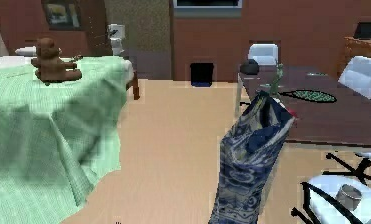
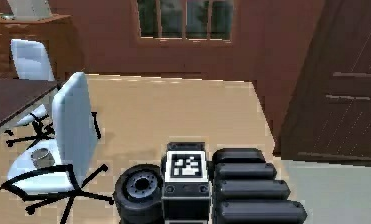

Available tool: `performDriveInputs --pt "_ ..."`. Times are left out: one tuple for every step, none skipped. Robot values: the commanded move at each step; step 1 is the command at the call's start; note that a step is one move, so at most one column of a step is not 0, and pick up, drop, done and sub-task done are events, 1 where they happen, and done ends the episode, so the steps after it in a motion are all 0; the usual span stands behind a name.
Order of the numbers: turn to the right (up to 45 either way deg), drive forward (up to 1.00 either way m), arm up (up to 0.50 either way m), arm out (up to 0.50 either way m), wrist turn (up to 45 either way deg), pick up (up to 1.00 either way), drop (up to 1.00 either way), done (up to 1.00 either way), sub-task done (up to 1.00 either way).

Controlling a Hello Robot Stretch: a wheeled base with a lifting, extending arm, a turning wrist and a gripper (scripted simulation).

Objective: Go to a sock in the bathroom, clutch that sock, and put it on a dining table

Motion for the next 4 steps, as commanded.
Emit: performDriveInputs --pt "0.0 0.8 0.0 0.0 0.0 0.0 0.0 0.0 0.0" --pt "3.0 0.0 0.0 0.0 0.0 0.0 0.0 0.0 0.0" --pt "0.0 1.0 0.0 0.0 0.0 0.0 0.0 0.0 0.0" --pt "21.0 0.0 0.0 0.0 0.0 0.0 0.0 0.0 0.0"
